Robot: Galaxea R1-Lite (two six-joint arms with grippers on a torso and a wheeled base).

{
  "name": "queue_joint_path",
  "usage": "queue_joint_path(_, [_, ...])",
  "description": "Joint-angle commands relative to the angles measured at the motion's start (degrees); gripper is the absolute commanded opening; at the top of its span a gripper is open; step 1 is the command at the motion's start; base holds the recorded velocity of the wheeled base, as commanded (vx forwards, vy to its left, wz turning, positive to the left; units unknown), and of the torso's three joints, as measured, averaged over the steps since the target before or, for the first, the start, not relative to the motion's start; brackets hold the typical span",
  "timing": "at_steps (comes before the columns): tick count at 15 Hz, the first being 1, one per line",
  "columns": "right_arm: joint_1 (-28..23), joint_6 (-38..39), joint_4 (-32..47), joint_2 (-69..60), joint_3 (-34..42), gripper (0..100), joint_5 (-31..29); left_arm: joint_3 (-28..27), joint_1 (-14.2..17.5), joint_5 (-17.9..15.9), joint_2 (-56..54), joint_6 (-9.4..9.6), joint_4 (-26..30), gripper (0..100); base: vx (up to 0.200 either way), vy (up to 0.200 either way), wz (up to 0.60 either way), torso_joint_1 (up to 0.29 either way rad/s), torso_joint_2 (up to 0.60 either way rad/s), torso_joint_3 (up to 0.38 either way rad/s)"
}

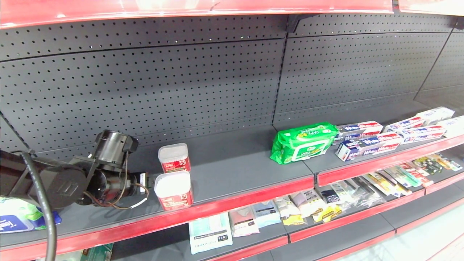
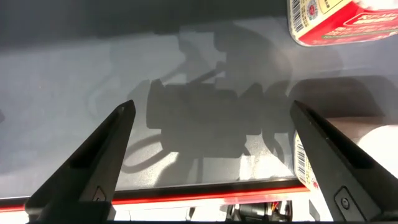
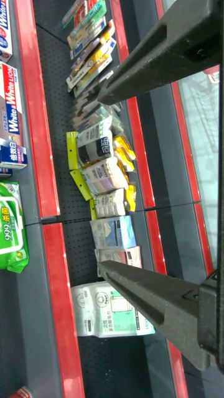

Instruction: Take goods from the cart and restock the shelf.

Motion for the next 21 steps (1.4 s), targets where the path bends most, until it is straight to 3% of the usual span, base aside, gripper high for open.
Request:
queue_joint_path(1, [0.0, 0.0, 0.0, 0.1, 0.0, 100, 0.0, -0.2, 0.1, 0.1, 0.1, -0.01, 0.0, 100, 0.0, 0.0, 0.0, 0.0, 0.0, 0.0])
queue_joint_path(21, [0.0, 0.0, 0.0, 0.1, 0.0, 100, 0.0, -0.6, 0.0, 0.2, 0.6, -0.09, -0.1, 100, 0.0, 0.0, 0.0, 0.0, 0.0, 0.0])
